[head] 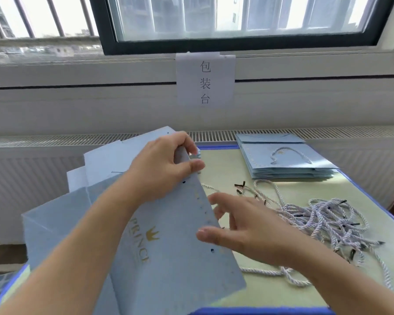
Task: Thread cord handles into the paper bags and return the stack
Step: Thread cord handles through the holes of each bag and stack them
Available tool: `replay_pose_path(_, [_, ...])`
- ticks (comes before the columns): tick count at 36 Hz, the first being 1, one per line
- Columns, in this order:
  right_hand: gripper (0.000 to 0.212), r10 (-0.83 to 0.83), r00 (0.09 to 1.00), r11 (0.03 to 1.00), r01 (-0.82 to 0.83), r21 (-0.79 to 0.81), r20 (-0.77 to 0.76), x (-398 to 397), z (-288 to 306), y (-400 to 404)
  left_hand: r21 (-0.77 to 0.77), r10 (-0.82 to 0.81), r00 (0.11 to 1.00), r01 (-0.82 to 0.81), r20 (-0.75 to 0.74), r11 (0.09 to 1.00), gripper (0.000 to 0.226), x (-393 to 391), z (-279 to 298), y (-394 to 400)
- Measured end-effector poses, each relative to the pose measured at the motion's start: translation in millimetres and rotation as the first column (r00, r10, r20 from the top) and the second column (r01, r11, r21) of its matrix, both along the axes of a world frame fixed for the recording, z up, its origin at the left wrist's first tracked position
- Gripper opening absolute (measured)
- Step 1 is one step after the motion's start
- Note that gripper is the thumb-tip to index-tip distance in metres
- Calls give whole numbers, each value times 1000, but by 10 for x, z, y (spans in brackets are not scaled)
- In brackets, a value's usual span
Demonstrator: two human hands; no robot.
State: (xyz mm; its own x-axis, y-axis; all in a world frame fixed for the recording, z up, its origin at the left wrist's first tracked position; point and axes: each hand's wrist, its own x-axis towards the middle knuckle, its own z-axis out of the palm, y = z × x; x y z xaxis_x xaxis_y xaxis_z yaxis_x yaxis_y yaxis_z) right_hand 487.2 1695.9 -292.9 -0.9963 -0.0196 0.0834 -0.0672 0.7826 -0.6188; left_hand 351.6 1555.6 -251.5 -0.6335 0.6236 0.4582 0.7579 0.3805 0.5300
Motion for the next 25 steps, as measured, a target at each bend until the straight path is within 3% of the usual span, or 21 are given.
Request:
replay_pose_path(2, [25,32,999,992,-35,-120,-33,-27,49,-30,68,45,994,-38,-101,997,20,183,201,13])
replay_pose_path(6, [22,-7,992,976,-21,-216,-127,-50,140,-65,172,95,964,-53,-248,984,33,542,495,-26])
replay_pose_path(10, [22,-72,969,992,44,-122,-237,-28,195,-69,162,135,886,-69,-444,984,38,873,642,-99])
replay_pose_path(13, [29,-91,943,995,73,-68,-320,18,258,-86,140,163,752,-95,-639,986,35,1094,671,-147])
replay_pose_path(16, [27,-106,893,994,112,-12,-437,80,352,-124,128,161,683,-98,-712,987,29,1272,580,-171])
replay_pose_path(20, [21,-71,717,977,191,98,-693,46,176,-28,23,71,689,-79,-721,997,23,1400,281,-223])
replay_pose_path(22, [27,-76,694,965,231,122,-716,-4,-12,78,-113,-28,767,-58,-641,992,37,1427,108,-237])
replay_pose_path(25, [32,-21,714,938,256,233,-699,0,-219,198,-270,-132,917,28,-377,962,56,1464,-23,-257])
